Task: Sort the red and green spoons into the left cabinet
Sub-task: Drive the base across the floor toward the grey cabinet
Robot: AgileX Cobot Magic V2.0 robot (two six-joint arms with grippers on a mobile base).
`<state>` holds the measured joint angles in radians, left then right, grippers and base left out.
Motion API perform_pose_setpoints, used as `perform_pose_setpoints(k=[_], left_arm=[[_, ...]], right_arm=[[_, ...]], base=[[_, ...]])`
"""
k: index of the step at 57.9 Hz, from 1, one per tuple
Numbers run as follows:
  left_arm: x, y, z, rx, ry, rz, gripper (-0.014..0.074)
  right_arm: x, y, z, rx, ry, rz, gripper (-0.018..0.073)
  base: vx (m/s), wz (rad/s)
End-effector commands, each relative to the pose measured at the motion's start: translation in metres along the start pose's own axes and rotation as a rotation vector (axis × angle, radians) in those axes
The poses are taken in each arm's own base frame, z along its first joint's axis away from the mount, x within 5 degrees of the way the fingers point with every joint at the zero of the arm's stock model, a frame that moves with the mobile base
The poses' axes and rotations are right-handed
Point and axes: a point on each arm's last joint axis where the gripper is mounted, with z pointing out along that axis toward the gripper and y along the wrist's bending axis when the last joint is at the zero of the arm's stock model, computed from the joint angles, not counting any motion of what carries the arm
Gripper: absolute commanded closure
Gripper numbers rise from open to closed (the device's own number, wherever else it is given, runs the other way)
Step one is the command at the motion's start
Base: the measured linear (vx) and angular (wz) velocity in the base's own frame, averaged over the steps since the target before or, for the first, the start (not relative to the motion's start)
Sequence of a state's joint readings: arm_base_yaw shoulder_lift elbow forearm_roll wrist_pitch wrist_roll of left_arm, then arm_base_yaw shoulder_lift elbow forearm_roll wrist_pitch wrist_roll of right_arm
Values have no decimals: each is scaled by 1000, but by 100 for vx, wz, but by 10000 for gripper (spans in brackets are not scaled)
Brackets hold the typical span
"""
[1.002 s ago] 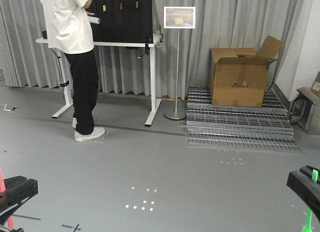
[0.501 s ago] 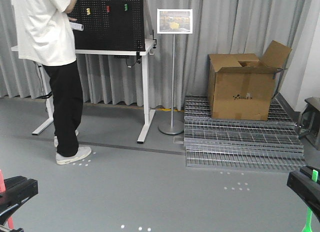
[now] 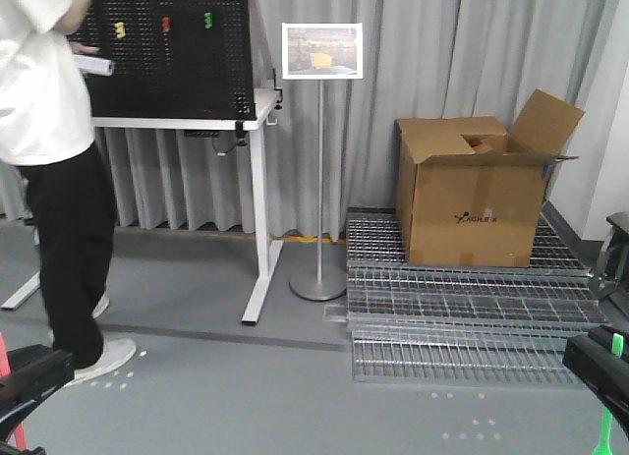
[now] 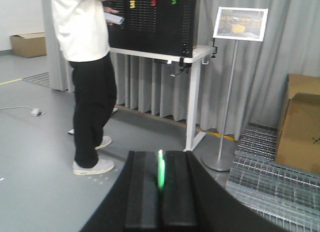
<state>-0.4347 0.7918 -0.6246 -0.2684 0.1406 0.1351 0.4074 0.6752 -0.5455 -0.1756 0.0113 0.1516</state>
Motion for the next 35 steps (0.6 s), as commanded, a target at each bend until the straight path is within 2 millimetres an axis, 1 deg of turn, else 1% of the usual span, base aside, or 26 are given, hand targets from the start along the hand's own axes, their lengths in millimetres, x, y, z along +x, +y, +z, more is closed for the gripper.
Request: perform_pose_setpoints(k=[1, 18, 35], left_arm=[[-18, -1, -4, -1, -112, -5, 596], [-18, -1, -4, -1, -113, -5, 596], [-18, -1, -4, 0, -112, -5, 596]], right_arm=[[-18, 1, -2, -15, -116, -8, 561], [-18, 1, -2, -15, -117, -8, 561], [-18, 1, -2, -15, -118, -8, 561]], base=[[57, -13], [55, -26], [52, -46]])
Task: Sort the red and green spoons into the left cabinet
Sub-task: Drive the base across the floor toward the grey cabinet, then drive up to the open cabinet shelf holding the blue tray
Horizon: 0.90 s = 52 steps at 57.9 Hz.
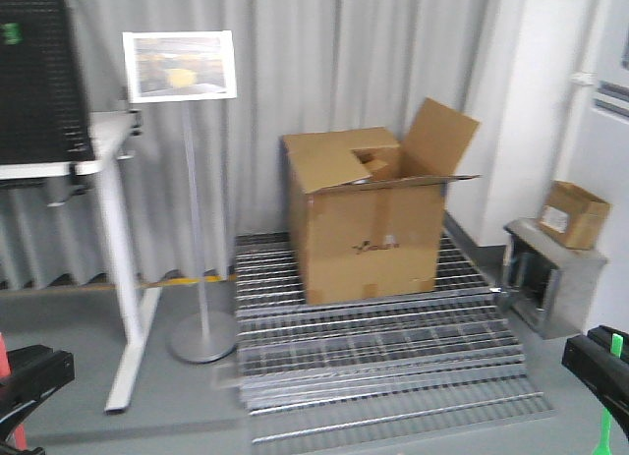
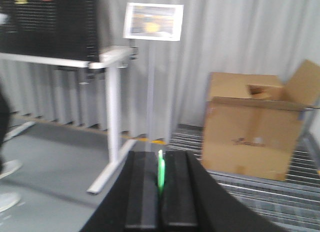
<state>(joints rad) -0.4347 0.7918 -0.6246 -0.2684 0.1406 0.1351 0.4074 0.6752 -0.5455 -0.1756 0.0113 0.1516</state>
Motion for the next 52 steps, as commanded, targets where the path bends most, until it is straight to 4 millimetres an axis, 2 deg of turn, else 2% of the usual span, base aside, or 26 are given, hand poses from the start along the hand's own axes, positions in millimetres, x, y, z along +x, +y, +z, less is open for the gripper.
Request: perform_pose_setpoints(k=[1, 27, 52], left_arm=[[-18, -1, -4, 0, -112, -5, 596], [-18, -1, -4, 0, -112, -5, 596], [-18, -1, -4, -1, -113, -5, 596]], right_arm=[[-18, 1, -2, -15, -118, -8, 561], [-18, 1, -2, -14, -116, -8, 561], [-18, 1, -2, -13, -110, -8, 561]], base=[[50, -55], [46, -50], [46, -26]])
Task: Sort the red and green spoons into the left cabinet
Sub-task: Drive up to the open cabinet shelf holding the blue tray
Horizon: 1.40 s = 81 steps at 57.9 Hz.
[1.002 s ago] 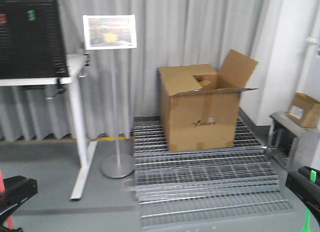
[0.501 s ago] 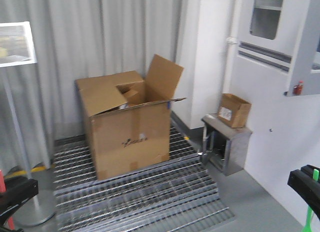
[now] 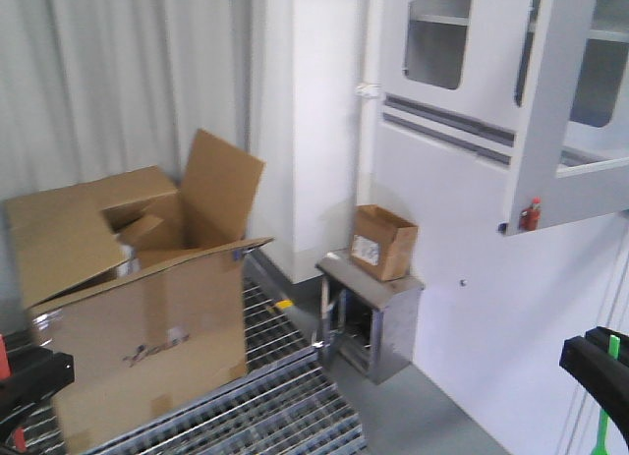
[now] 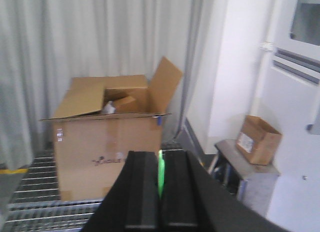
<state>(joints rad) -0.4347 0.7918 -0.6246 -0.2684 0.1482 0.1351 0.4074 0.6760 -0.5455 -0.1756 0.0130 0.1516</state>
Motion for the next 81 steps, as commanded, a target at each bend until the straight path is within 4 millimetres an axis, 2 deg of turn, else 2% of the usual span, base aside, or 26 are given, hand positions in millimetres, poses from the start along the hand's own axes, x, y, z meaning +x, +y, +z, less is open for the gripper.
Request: perform_pose_setpoints(k=[1, 37, 81], left_arm=[[-18, -1, -4, -1, -119, -5, 596], [-18, -1, -4, -1, -118, -5, 596], [-18, -1, -4, -1, -118, -5, 596]], right_arm=[[-18, 1, -2, -14, -112, -8, 561], [-18, 1, -3, -12, -106, -8, 561], [-17, 1, -3, -11, -100, -8, 561]], base=[[45, -38], [38, -67], [23, -52]])
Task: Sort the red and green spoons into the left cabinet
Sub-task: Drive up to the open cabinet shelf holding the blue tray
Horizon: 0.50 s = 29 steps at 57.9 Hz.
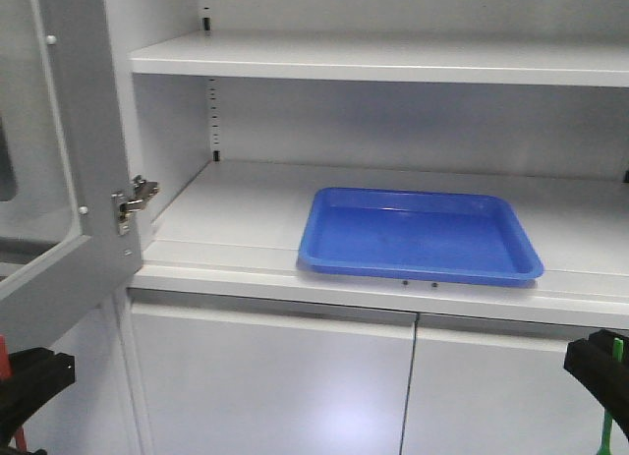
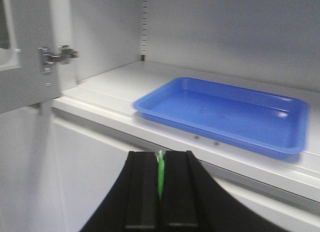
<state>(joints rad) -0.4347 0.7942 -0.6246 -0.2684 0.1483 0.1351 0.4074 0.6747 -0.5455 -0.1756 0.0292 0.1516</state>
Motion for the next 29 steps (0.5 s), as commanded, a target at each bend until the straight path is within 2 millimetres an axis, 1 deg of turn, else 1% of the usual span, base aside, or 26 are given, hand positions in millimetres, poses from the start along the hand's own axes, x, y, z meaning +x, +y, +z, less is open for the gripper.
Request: perform_pose_setpoints(k=[1, 18, 29], left_arm=[[-19, -1, -4, -1, -120, -5, 596], [-19, -1, -4, -1, -120, -5, 596], [-19, -1, -4, -1, -120, -5, 596]], right_arm=[[-18, 1, -3, -14, -115, -8, 561], [-18, 1, -3, -14, -115, -8, 561], [-18, 1, -3, -14, -115, -8, 561]], base=[[17, -49], [15, -49], [14, -38]])
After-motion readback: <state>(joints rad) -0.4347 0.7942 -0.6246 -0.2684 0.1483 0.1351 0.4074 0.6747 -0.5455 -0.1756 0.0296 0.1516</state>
